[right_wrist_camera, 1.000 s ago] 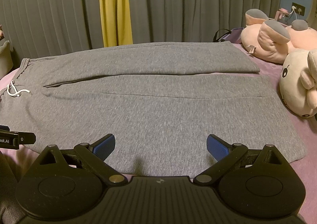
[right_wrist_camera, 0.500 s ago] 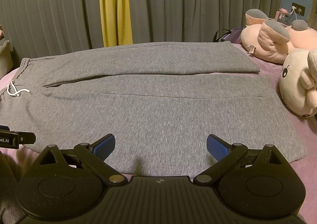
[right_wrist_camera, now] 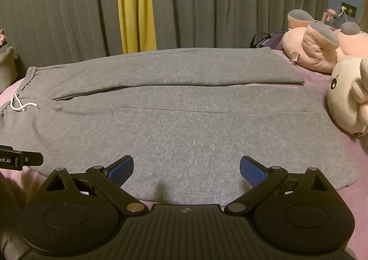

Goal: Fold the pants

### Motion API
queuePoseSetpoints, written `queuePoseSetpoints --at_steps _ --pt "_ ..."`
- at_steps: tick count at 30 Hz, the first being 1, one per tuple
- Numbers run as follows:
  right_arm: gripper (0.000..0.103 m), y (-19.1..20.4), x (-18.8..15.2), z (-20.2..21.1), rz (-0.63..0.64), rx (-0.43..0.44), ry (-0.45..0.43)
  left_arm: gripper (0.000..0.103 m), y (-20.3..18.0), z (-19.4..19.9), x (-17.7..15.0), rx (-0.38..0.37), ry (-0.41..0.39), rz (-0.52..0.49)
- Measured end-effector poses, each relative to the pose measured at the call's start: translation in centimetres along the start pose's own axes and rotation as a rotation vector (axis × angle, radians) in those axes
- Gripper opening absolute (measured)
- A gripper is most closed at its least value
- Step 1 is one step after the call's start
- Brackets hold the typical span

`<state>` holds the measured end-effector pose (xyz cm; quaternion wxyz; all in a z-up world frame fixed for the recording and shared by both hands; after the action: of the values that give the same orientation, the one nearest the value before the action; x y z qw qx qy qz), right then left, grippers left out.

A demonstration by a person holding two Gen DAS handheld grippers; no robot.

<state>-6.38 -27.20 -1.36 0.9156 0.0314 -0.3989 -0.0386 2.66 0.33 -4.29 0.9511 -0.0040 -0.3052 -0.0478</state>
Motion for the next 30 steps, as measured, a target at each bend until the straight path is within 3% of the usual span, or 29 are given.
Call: queuePoseSetpoints --at_steps 30 --pt "0.099 -0.4 0.1 -1.0 -0.034 0.012 0.046 0.103 0.9 0.5 0.7 -0.044 0.024 0.057"
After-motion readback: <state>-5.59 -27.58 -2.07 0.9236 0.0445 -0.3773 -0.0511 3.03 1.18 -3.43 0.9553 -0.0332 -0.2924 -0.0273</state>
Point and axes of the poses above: each gripper's, at about its wrist camera, not at the fingertips, and z roughly against the way its jaws point, y to its left, x to its top, the point moved 5 cm from there along -z, roughly the way its jaws point, and after that the axes turned 2 degrees about -z, right-handed, at the moved point
